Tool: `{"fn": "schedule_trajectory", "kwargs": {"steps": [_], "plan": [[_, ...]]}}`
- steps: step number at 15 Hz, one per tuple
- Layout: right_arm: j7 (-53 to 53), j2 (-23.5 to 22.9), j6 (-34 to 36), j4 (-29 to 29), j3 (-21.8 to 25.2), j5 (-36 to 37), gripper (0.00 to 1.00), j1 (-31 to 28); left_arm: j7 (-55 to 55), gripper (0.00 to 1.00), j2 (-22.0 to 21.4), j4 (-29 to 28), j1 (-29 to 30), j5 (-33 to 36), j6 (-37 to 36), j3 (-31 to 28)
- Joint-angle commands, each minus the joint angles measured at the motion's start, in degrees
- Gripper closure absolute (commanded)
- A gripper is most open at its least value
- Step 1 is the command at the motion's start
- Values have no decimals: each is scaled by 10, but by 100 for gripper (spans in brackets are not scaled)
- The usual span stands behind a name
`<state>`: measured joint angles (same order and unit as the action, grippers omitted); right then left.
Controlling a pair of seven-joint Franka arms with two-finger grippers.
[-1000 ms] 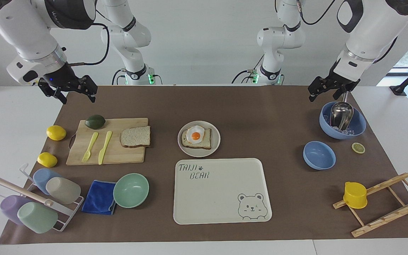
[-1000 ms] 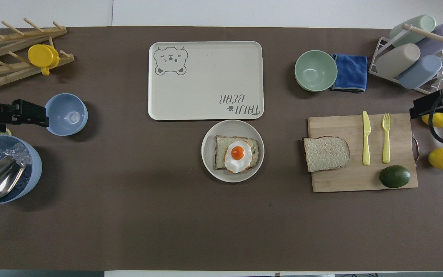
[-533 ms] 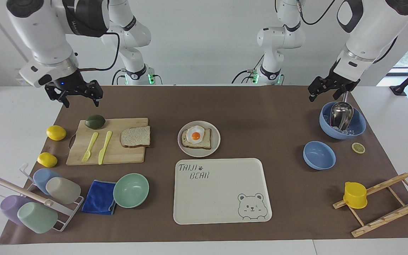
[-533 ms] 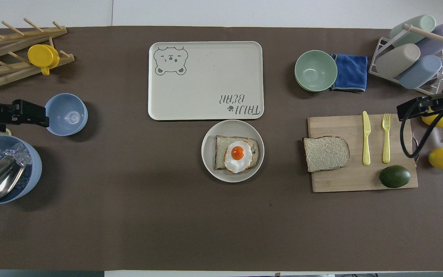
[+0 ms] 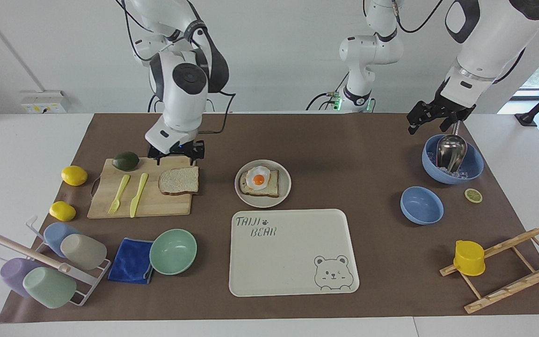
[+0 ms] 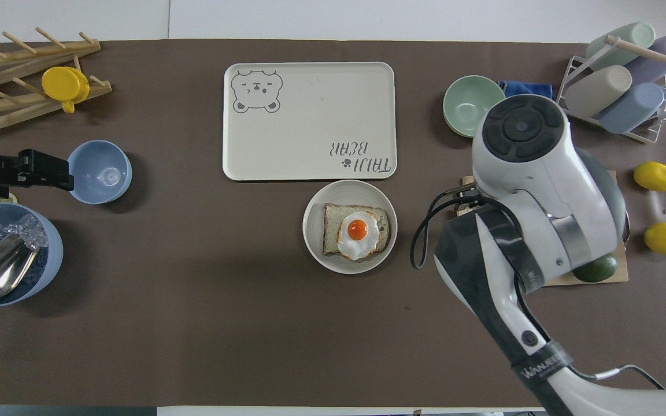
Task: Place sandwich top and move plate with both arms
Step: 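Reach the right gripper to the bread slice on the cutting board and grasp it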
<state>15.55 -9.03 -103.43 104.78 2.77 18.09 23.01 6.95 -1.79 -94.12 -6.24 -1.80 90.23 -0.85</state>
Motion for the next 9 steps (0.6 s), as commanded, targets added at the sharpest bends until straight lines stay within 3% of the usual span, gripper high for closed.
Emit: {"fn": "schedule_trajectory", "kwargs": {"steps": [1,4,9], "plan": [[10,-28,-37,11,1,15,0,-4,-6,0,-7,-2,4,5,3,1],[96,-64,-68,41,2,17,0,36,-6,0,-7,-3,4,5,3,1],[108,-70,-113,85,2,19,0,30,-6,0,-7,-3,5,5,3,1]]}}
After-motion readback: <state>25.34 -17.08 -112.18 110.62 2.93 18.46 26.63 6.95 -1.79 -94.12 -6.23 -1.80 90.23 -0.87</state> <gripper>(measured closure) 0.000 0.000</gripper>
